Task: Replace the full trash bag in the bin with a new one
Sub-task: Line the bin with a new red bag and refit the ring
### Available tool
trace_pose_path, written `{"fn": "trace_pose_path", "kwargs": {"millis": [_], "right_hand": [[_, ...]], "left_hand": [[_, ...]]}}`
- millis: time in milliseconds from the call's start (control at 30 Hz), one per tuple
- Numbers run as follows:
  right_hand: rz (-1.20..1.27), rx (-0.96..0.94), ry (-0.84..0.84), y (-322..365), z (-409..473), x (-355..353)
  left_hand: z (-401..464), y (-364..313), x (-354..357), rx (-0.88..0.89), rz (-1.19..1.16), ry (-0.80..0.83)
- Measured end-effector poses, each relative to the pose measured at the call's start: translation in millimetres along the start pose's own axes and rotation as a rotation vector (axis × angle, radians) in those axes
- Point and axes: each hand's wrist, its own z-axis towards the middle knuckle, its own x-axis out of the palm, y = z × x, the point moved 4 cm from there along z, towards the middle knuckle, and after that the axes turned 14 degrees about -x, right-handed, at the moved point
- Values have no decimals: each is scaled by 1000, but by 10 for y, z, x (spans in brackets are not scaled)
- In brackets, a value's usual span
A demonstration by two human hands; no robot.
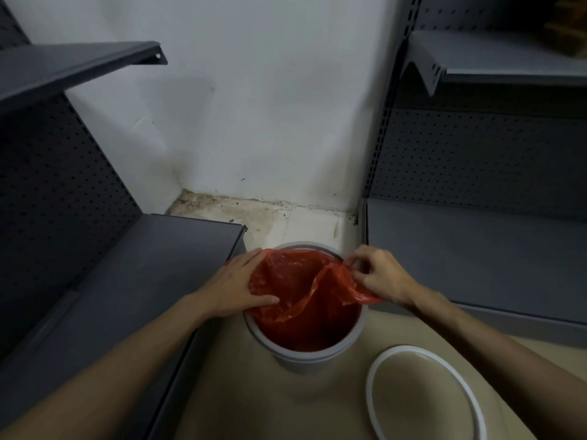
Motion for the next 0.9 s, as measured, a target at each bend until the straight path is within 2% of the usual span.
{"fn": "trace_pose_path", "kwargs": {"millis": [100, 233, 467, 700, 900], "right_hand": [[72, 35, 83, 91, 27, 110], [41, 71, 194, 74, -18, 234], [-51, 137, 170, -27, 74, 193], [-88, 147, 162, -65, 156, 56], [-95, 234, 256, -308, 197, 29]], "left_hand": [[93, -10, -7, -12, 49, 35], [154, -60, 2, 7, 102, 50], [197, -7, 125, -21, 198, 93], [314, -130, 61, -29, 269, -1], [460, -236, 69, -29, 337, -25]]}}
